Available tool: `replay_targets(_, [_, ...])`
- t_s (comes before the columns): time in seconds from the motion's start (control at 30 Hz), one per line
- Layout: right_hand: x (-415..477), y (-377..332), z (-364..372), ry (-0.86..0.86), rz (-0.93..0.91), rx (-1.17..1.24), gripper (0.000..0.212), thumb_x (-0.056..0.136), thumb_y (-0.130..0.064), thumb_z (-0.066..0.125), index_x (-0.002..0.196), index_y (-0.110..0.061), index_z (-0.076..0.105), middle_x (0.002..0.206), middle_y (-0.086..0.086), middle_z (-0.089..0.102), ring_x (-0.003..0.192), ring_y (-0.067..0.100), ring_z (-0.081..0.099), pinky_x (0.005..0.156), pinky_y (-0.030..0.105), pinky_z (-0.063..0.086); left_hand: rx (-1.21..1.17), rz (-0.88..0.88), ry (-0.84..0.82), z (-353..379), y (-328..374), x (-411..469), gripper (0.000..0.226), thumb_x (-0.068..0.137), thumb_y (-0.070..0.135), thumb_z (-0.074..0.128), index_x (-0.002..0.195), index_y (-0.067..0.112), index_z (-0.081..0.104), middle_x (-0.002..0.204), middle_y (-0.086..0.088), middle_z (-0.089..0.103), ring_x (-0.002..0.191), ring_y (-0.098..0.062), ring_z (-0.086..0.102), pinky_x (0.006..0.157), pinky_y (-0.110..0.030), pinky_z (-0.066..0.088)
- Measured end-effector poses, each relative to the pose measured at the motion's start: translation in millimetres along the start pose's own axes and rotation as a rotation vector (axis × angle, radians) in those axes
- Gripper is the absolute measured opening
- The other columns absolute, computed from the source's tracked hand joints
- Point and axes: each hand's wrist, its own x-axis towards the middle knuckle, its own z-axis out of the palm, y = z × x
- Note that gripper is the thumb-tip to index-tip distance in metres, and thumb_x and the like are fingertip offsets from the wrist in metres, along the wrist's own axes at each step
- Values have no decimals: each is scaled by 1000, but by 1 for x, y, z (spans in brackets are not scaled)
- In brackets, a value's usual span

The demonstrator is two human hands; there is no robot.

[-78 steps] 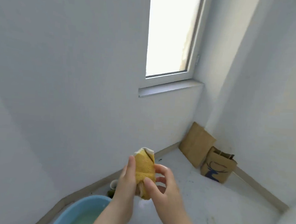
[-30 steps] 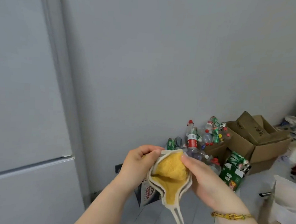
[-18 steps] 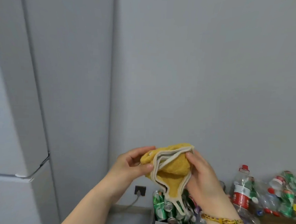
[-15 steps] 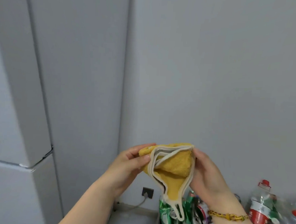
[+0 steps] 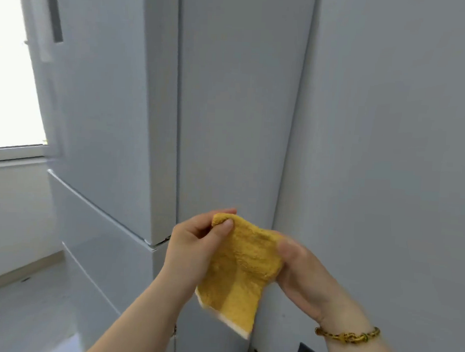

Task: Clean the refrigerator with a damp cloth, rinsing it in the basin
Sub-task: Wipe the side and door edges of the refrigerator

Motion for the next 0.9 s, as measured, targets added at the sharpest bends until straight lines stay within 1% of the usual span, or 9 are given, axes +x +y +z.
replay_targets(0.17, [26,-11,28,184,-59,-110,22,69,-23,72,83,-11,61,71,0,65,63,7,63,60,20,51,116,53,147,-12,11,12,22,81,16,64,75,37,67,69,22,69,69,7,61,65,-11,50])
replay_targets(0.23, [35,-16,32,232,-107,-52,14,68,-18,68,79,-12,60,65,-2,66,61,8,64,56,21,53,133,-15,92,-19,13,20,15,76,24,71,80,38,65,77,15,70,77,2,63,73,-19,52])
replay_targets(0.37, [56,-28,39,268,-165,-47,16,69,-16,69,83,-18,60,74,0,66,66,13,65,61,28,55,237,-61,-52,-30,22,30,7,74,21,74,71,20,67,61,11,68,63,-3,64,58,-15,51])
replay_targets(0.47, [78,-28,49,517,-360,-136,38,78,-18,68,105,-31,44,97,-13,53,86,7,56,76,29,50,356,110,94,-34,27,41,18,72,21,74,59,15,64,51,9,60,54,-5,55,52,-16,44])
replay_targets(0.53, [78,-22,66,719,-571,-271,49,74,-34,69,109,-42,35,106,-22,41,99,0,48,91,26,43,348,165,185,-35,35,47,20,72,15,73,55,18,63,48,11,57,50,-2,50,49,-12,40])
replay_targets(0.63, [85,-5,93,657,-836,-585,60,59,-54,55,115,-53,32,127,-19,36,118,-13,33,94,16,33,297,214,257,-39,48,66,13,70,14,74,60,19,67,51,11,61,52,-3,53,53,-17,45])
replay_targets(0.7, [102,3,100,637,-908,-829,78,55,-59,55,126,-40,28,142,-1,27,126,1,30,94,30,36,278,228,266,-39,58,78,12,66,21,78,68,25,67,56,7,65,57,-6,58,59,-25,50])
replay_targets(0.77, [120,-4,101,634,-927,-880,88,53,-63,53,131,-34,25,145,7,20,123,17,31,89,41,40,269,235,238,-37,67,86,16,59,32,70,71,22,68,60,0,66,61,-10,61,64,-32,53])
replay_targets(0.9, [148,-33,103,556,-1065,-713,83,56,-54,54,131,-41,20,148,-22,9,126,7,29,79,25,44,269,284,202,-33,88,99,28,61,42,59,74,18,67,65,-1,65,65,-11,61,64,-28,52])
